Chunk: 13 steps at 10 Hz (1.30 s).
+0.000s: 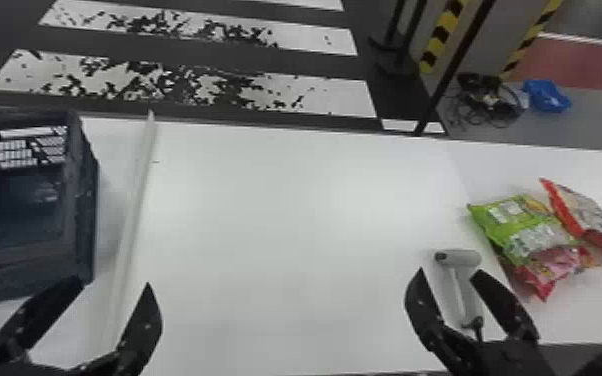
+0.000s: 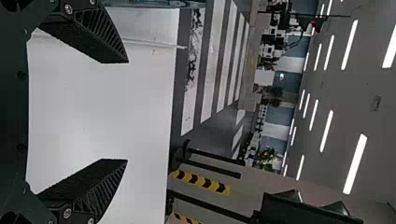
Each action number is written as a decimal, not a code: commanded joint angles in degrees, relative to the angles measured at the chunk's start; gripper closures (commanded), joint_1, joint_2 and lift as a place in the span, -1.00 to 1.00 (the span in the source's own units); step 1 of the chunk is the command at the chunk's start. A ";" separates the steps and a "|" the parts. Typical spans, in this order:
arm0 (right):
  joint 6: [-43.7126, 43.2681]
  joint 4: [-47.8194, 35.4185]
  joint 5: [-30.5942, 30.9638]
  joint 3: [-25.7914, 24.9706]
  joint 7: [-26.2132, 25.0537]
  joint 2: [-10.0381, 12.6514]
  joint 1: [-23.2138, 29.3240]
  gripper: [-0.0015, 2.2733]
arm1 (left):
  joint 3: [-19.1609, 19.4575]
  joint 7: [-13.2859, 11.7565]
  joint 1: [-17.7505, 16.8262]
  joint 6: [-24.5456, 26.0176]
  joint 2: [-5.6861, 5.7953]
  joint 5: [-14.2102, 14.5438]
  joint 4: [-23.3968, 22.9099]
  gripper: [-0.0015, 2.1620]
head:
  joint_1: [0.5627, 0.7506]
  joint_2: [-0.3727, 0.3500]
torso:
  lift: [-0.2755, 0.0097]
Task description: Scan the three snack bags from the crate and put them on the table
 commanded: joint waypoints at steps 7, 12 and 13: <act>-0.63 0.53 0.08 0.68 0.09 -0.85 -0.26 -0.93 | 0.10 0.14 0.27 -1.79 0.04 0.00 1.23 -0.88 | 0.41 -0.42 | 0.28; -0.98 0.35 -0.10 0.59 0.09 -1.20 -0.08 -0.93 | 0.10 0.14 0.27 -2.15 0.04 0.00 1.32 -0.88 | 0.41 -0.41 | 0.28; -1.15 0.35 -0.18 0.59 0.09 -1.29 0.01 -0.93 | 0.10 0.14 0.27 -2.15 0.04 0.00 1.23 -0.88 | 0.41 -0.41 | 0.28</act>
